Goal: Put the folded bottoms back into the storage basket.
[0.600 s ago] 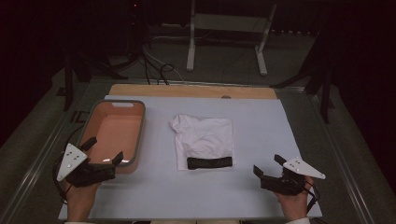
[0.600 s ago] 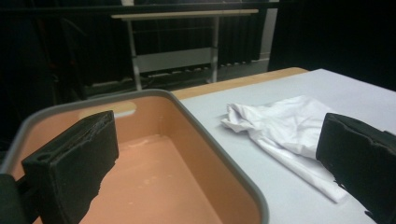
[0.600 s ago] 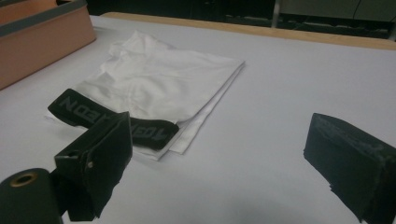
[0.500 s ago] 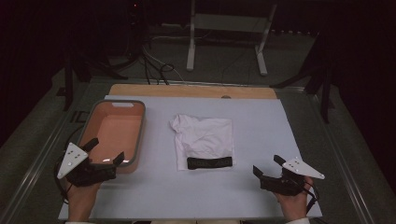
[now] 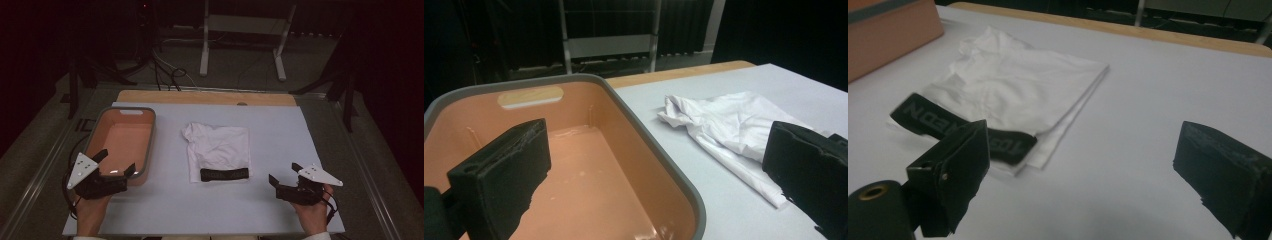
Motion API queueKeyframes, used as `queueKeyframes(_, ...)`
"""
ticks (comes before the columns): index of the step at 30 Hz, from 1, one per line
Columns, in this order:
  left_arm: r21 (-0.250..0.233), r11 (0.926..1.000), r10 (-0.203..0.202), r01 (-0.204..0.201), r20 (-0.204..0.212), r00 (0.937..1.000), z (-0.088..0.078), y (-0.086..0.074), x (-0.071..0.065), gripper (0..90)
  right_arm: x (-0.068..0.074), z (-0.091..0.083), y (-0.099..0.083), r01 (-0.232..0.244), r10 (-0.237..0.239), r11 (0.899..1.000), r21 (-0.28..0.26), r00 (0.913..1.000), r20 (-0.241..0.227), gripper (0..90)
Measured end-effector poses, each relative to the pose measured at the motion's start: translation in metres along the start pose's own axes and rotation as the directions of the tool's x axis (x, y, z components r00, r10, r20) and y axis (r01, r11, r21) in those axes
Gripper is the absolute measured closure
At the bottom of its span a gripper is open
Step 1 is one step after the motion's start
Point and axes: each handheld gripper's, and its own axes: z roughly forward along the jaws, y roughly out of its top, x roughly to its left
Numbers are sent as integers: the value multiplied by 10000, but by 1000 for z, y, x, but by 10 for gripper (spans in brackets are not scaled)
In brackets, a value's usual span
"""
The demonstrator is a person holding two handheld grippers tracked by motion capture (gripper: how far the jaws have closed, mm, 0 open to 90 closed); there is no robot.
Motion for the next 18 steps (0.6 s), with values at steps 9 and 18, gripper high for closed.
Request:
queueKeyframes(9, -53, 10000, -48, 47, -113, 9999, -1, -1, -1, 2, 4, 12, 17, 70, -72, 9999, 156, 9999, 90, 81)
queueKeyframes(18, -112, 9999, -54, 52, -226, 9997, -1, -1, 0, 1, 6, 24, 32, 125, -126, 9999, 85, 9998, 127, 81)
